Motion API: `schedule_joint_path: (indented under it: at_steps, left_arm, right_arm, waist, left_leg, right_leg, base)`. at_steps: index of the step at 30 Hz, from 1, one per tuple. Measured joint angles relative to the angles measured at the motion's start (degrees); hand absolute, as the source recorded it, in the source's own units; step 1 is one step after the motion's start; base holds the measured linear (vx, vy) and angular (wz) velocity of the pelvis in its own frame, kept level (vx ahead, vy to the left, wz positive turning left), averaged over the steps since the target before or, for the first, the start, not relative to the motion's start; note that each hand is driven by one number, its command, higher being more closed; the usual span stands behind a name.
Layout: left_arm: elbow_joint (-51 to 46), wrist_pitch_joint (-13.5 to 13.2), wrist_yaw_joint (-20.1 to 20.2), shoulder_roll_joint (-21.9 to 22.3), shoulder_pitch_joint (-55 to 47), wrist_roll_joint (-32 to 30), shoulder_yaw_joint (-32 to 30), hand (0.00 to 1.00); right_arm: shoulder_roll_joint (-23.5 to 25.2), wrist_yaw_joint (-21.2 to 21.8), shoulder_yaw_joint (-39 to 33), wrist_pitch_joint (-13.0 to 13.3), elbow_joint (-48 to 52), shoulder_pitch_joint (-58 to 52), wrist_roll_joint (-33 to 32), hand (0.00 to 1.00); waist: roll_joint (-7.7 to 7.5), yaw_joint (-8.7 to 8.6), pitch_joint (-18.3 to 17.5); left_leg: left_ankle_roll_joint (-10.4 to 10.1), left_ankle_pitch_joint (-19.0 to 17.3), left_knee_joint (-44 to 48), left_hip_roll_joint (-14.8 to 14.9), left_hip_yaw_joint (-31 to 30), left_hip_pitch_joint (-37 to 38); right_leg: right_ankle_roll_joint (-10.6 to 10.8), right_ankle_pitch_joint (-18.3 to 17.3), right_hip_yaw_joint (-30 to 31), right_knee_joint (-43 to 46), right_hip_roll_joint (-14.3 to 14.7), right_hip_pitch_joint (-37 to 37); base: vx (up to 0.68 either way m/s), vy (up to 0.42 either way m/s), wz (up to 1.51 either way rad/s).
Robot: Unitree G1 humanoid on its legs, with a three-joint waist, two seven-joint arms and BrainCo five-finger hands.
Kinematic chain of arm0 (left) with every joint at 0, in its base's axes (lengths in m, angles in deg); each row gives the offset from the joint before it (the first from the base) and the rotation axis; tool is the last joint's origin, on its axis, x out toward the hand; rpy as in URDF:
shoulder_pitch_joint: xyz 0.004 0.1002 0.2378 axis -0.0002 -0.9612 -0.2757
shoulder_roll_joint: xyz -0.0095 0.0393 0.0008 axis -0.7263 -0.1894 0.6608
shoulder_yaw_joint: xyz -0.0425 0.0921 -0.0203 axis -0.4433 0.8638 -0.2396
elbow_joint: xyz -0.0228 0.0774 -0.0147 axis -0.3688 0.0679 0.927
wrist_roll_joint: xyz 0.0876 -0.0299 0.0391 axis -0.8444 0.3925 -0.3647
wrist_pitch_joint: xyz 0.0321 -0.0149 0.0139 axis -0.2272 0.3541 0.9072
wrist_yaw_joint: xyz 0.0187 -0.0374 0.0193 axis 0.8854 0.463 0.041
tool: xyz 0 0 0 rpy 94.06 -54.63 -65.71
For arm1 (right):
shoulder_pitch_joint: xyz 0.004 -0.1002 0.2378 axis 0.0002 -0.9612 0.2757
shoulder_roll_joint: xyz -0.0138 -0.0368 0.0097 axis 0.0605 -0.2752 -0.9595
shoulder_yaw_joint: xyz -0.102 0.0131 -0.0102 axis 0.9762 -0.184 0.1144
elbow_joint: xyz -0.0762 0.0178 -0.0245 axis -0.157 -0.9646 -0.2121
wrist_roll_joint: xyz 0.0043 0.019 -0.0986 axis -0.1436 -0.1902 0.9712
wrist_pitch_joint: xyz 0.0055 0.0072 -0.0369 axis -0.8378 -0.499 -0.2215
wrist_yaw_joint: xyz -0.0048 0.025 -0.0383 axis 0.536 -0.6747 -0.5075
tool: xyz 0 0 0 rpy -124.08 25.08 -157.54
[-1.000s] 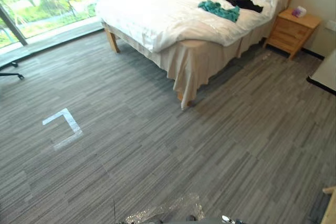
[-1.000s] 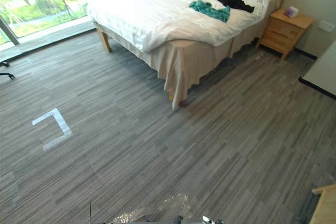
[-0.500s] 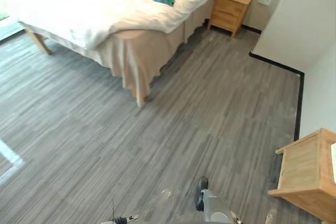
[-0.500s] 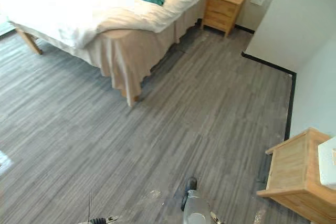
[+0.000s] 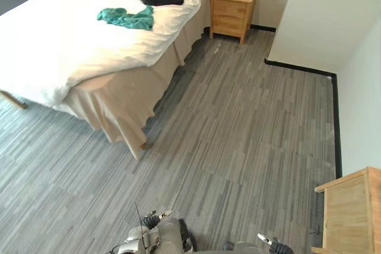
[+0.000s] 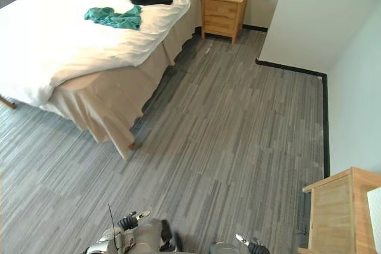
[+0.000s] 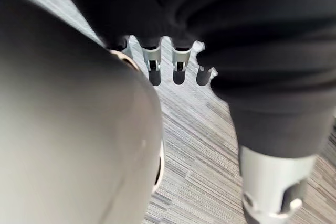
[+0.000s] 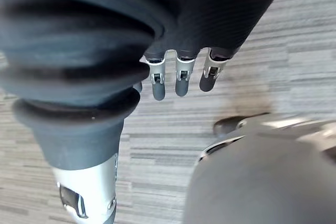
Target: Tidy the bed and pick cloth on bed and put in laundry
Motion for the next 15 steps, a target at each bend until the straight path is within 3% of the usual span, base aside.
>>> schedule_joint_path:
  at_steps: [1,2,3,4,5,6,7,8,9,10,11,12,13,15]
  left_arm:
    - [-0.3,-0.1,-0.1,-0.2,-0.3,0.0,-0.8,0.00]
    - [-0.5,-0.1,-0.2,-0.8,-0.3,-0.1,-0.7,0.00]
    - [-0.5,-0.1,-0.2,-1.1,-0.2,-0.1,-0.7,0.00]
    - [-0.5,-0.1,-0.2,-1.2,-0.1,0.0,-0.6,0.00]
    - [0.2,0.0,-0.4,-1.4,0.2,0.0,-0.3,0.00]
    - [0.6,0.1,-0.5,-1.6,0.4,0.0,0.0,0.00]
    - [1.3,0.3,-1.3,-2.2,0.3,0.0,1.2,0.00]
    - [2.0,0.7,-1.5,-3.3,0.2,0.0,3.2,0.00]
    - [2.1,0.7,-1.6,-3.7,0.2,0.0,4.2,0.00]
    - [3.0,0.6,-1.7,-3.9,0.2,0.0,5.1,0.00]
    - [3.3,0.6,-1.7,-3.9,0.2,-0.1,5.6,0.00]
    - [3.9,0.6,-1.7,-3.9,0.2,-0.1,7.3,0.00]
    - [3.9,0.6,-1.6,-3.9,0.2,0.0,7.9,0.00]
    - [3.9,0.7,-1.3,-3.4,0.4,0.1,8.9,0.00]
  right_arm:
    - [0.2,0.0,1.0,0.1,0.3,-0.6,0.0,0.00]
    - [0.8,0.0,2.2,0.2,0.1,-0.6,0.0,0.00]
    - [0.8,0.4,2.9,0.2,0.1,0.0,0.0,0.00]
    - [0.9,0.5,3.2,0.2,-0.1,0.8,0.0,0.00]
    - [0.9,0.7,3.3,0.1,-2.1,3.2,0.2,0.00]
    - [0.9,0.7,3.3,0.0,-2.7,3.9,0.3,0.00]
    - [1.4,0.7,3.2,-0.1,-4.0,4.8,0.5,0.00]
    - [2.2,0.8,2.9,-0.3,-4.4,5.0,0.6,0.00]
    - [2.4,1.2,2.4,-0.3,-4.5,5.0,0.5,0.00]
    - [2.4,1.8,1.5,-0.1,-4.9,5.2,0.7,0.00]
    - [2.1,2.0,1.2,0.0,-4.9,5.2,0.9,0.00]
    - [1.6,2.0,0.7,0.3,-4.9,5.2,1.7,0.00]
    - [1.3,2.0,0.0,0.5,-4.9,5.1,2.0,0.00]
    - [1.4,1.9,-1.3,1.4,-4.5,4.5,1.7,0.00]
  waist:
    - [-0.60,0.01,-0.2]
    - [-1.51,-0.11,-1.0]
    - [-2.27,-0.03,-1.4]
    - [-2.36,0.06,-1.5]
    - [-2.42,-0.02,-1.5]
    - [-2.70,0.01,-1.6]
    - [-3.70,0.00,-2.1]
    - [-4.97,-0.32,-2.5]
    - [-5.41,-0.49,-2.4]
    - [-5.80,-1.14,-2.6]
    - [-5.78,-1.62,-2.8]
    - [-4.76,-1.73,-2.5]
    - [-4.38,-1.69,-2.4]
    - [-3.76,-2.65,-2.5]
  left_leg:
    - [3.7,5.0,-0.5,0.3,1.3,0.2]
    - [7.3,6.9,1.2,-0.3,3.9,0.5]
    - [9.2,5.3,1.9,-0.9,5.4,0.3]
    - [9.3,4.6,2.3,-1.1,5.5,0.3]
    - [10.9,2.9,3.8,-1.3,5.8,0.9]
    - [11.1,1.7,4.0,-1.8,5.8,1.9]
    - [11.3,-0.1,2.9,-3.6,5.5,4.8]
    - [10.5,-1.5,0.8,-6.5,4.1,8.6]
    - [10.0,-2.2,-0.1,-7.7,3.4,10.4]
    - [10.0,-2.6,-2.2,-10.0,1.1,14.1]
    - [10.0,-2.6,-3.6,-10.8,0.2,16.1]
    - [9.8,-2.5,-5.9,-11.7,-2.0,19.6]
    - [9.8,-2.4,-7.6,-12.1,-4.8,22.6]
    - [9.7,-2.5,-9.4,-12.1,-10.8,25.2]
  right_leg:
    - [1.2,-2.8,0.0,0.9,-1.0,2.4]
    - [0.8,-3.5,-0.3,1.9,-2.3,3.4]
    - [-1.3,-2.1,-0.1,2.0,-3.1,3.3]
    - [-2.3,-0.4,0.1,2.0,-3.3,3.2]
    - [-0.7,4.8,0.1,3.4,-3.8,3.1]
    - [1.3,6.3,0.2,5.4,-4.3,2.8]
    - [5.0,8.1,0.2,13.2,-6.3,1.0]
    - [12.3,10.9,2.1,27.4,-8.9,-3.6]
    - [14.2,11.3,3.6,35.1,-9.5,-6.5]
    - [14.0,10.2,3.8,46.7,-10.6,-11.3]
    - [13.6,8.7,2.9,50.2,-10.9,-13.2]
    - [12.9,5.4,0.8,52.4,-11.0,-16.9]
    - [10.7,2.3,-0.6,50.4,-10.2,-19.8]
    - [8.0,-0.2,-0.3,42.0,-7.4,-23.9]
  base:
    - [0.58,0.270,0.05]
    - [0.72,0.330,0.10]
    - [0.63,0.270,0.09]
    - [0.63,0.307,0.02]
    - [0.62,0.328,0.00]
    - [0.60,0.331,0.07]
    - [0.63,0.377,0.26]
    - [0.48,0.289,0.38]
    - [0.46,0.268,0.67]
    - [0.37,0.157,0.73]
    - [0.45,0.166,1.03]
    - [0.53,0.154,1.11]
    - [0.42,0.087,1.14]
    - [0.39,-0.013,1.64]
